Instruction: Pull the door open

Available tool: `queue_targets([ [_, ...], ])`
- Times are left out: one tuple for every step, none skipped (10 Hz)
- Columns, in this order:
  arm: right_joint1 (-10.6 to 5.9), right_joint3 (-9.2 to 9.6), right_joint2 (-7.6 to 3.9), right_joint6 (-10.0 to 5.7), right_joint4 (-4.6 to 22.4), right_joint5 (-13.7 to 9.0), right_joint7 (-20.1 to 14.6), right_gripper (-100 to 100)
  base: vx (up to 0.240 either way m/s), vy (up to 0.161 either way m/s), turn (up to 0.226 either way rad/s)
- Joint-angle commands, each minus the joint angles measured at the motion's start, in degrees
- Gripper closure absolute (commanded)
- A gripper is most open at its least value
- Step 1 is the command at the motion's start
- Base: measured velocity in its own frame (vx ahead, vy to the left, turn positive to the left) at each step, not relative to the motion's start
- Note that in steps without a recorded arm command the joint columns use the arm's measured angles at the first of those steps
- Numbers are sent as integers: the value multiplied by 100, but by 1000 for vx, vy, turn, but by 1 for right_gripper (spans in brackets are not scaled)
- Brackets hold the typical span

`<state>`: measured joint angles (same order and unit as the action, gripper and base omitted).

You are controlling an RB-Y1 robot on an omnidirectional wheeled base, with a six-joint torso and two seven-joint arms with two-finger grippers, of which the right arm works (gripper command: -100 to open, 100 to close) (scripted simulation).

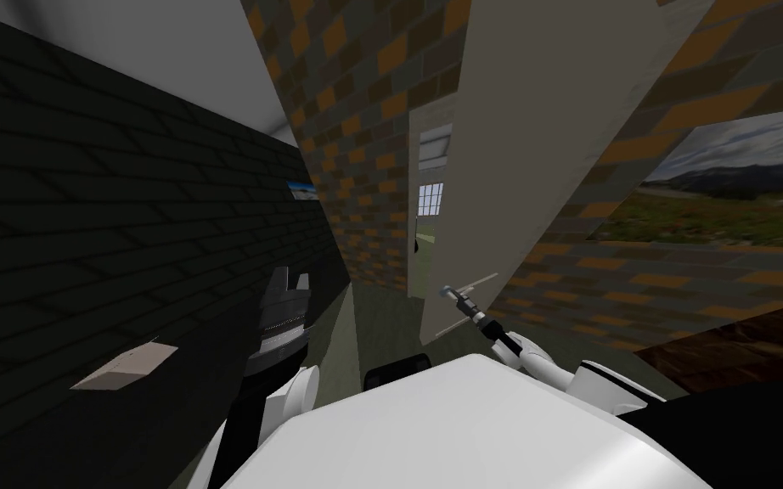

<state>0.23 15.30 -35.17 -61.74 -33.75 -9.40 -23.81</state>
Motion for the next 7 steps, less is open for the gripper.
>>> queue_targets([
  [49,40,-67,-165,63,7,-59,100,-140,-63,79],
  [92,76,-114,-266,84,13,-102,100,-130,-59,75],
  [-15,78,-41,-246,209,25,-80,100,-59,-28,19],
  [-5,115,-59,-353,281,26,-115,100,-128,-56,136],
  [1,129,-73,-393,303,23,-127,100,-211,-90,211],
  [8,146,-90,-439,329,20,-141,100,-179,-101,160],
  [15,165,-108,-490,356,16,-156,100,-199,-113,184],
])
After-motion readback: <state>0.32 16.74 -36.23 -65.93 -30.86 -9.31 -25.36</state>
